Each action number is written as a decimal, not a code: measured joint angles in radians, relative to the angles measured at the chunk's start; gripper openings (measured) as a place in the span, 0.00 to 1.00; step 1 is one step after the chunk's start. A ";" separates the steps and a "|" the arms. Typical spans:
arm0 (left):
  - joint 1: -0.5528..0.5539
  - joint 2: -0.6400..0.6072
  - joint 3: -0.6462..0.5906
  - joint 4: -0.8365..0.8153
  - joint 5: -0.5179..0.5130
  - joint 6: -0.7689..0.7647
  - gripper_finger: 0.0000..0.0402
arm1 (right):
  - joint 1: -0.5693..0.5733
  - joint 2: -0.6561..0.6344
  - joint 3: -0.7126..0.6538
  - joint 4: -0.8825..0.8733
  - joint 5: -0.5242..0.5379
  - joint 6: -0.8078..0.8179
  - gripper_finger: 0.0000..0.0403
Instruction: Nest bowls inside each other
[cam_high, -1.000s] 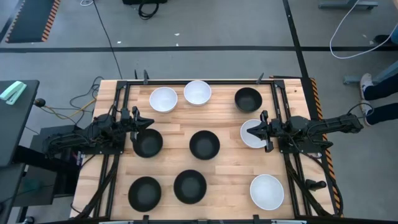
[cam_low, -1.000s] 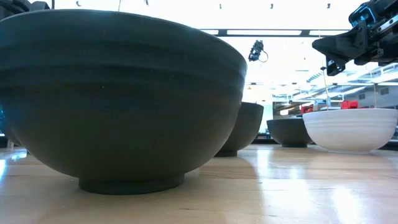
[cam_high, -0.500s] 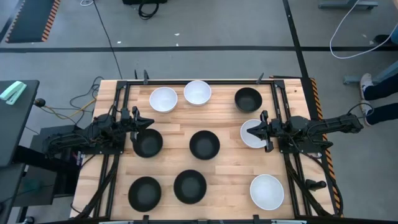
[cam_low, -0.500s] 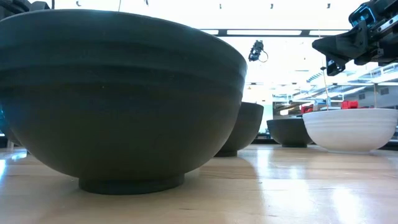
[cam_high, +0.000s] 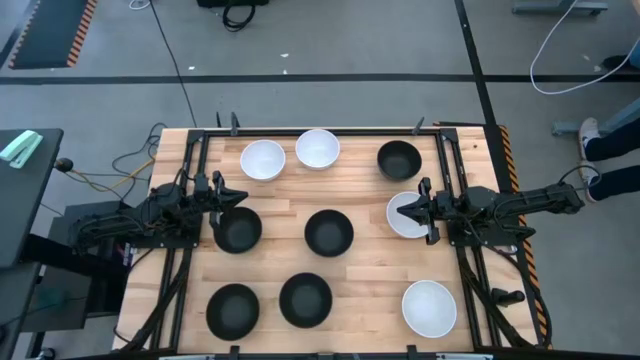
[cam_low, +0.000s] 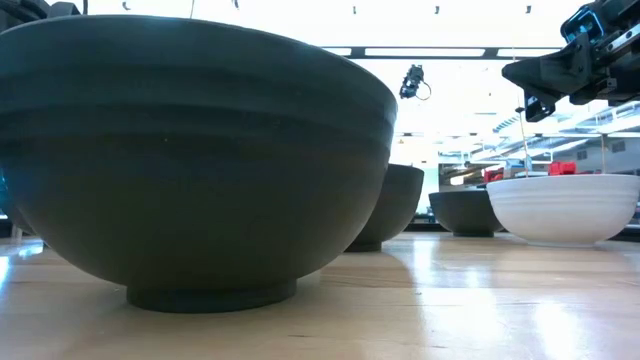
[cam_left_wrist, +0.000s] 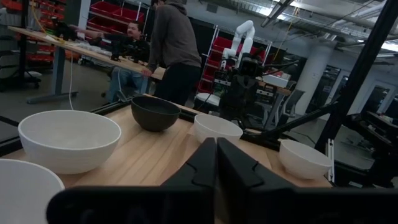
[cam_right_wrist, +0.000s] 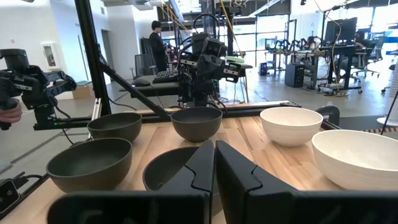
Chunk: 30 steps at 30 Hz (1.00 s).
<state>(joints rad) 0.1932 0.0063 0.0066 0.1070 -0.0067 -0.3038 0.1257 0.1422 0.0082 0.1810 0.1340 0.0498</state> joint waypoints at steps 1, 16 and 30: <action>0.000 0.000 0.000 0.000 0.000 0.000 0.06 | 0.000 0.000 0.000 0.000 0.000 0.000 0.06; 0.000 0.000 0.000 0.000 0.000 0.000 0.04 | 0.000 0.000 0.000 0.000 0.000 0.000 0.06; 0.000 0.000 0.000 0.002 0.000 0.002 0.07 | 0.000 0.000 0.000 0.000 0.000 0.000 0.06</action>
<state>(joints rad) 0.1932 0.0063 0.0063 0.1085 -0.0067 -0.3019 0.1257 0.1425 0.0082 0.1810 0.1337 0.0496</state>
